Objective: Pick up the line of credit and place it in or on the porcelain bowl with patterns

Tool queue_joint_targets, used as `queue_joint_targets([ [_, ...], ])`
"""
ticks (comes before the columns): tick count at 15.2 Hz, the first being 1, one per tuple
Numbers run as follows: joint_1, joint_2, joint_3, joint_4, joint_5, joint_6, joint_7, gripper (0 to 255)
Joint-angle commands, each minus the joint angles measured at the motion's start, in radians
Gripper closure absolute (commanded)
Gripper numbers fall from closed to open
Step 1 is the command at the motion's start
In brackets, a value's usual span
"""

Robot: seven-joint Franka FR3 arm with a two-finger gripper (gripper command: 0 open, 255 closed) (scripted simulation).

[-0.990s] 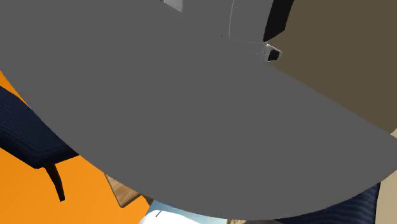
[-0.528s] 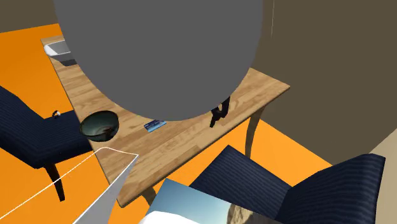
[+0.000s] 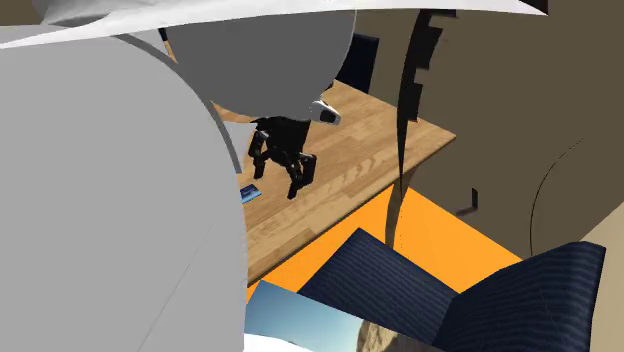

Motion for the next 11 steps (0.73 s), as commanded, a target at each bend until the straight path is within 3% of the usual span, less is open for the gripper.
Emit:
queue_joint_targets([
  [1, 0.005, 0.073, 0.027, 0.029, 0.022, 0.033, 0.06, 0],
  [11, 0.061, 0.468, 0.113, 0.241, 0.073, 0.176, 0.34, 0],
])
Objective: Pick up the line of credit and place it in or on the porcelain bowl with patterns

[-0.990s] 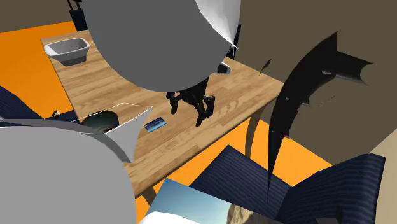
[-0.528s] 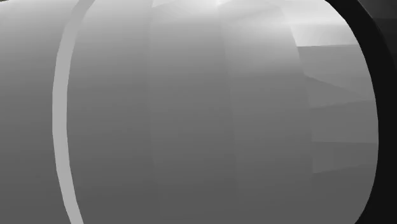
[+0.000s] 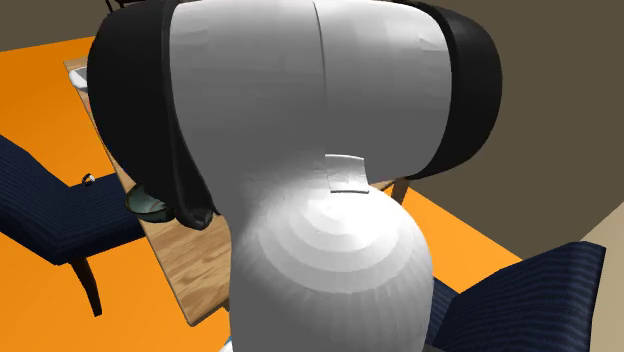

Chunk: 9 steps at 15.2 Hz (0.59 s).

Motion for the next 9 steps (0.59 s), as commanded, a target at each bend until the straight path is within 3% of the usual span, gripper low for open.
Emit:
queue_joint_targets([
  [1, 0.018, 0.082, 0.009, 0.044, 0.006, 0.033, 0.053, 0],
  [9, 0.042, 0.099, 0.024, -0.03, 0.024, 0.131, 0.045, 0],
])
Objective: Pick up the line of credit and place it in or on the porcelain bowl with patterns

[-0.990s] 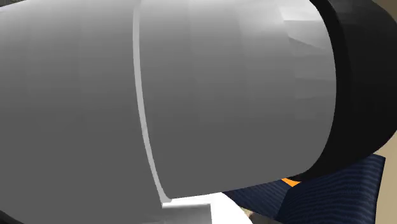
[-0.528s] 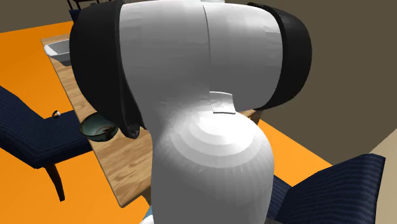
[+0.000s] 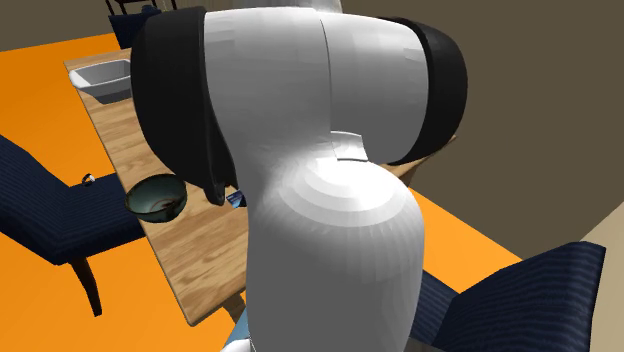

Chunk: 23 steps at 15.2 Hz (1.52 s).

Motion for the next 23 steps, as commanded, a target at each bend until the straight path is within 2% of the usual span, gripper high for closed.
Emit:
queue_joint_targets([
  [1, 0.002, 0.002, 0.001, -0.006, 0.002, 0.009, 0.0, 0],
  [8, 0.002, 0.003, 0.001, -0.006, 0.002, 0.009, 0.0, 0],
  [9, 0.002, 0.003, 0.001, -0.006, 0.002, 0.009, 0.0, 255],
  [18, 0.002, 0.002, 0.001, -0.006, 0.002, 0.009, 0.0, 255],
  [23, -0.004, -0.038, 0.002, 0.017, 0.008, -0.05, 0.016, 255],
])
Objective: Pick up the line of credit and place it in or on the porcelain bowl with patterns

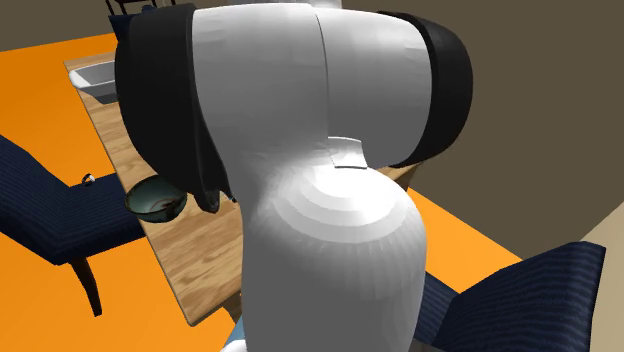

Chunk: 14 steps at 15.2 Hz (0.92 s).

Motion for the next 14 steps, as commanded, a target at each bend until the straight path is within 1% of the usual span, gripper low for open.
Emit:
queue_joint_targets([
  [1, -0.003, -0.017, 0.0, 0.01, 0.003, -0.025, 0.007, 255],
  [14, -0.017, -0.098, -0.003, 0.095, 0.015, -0.181, 0.053, 255],
])
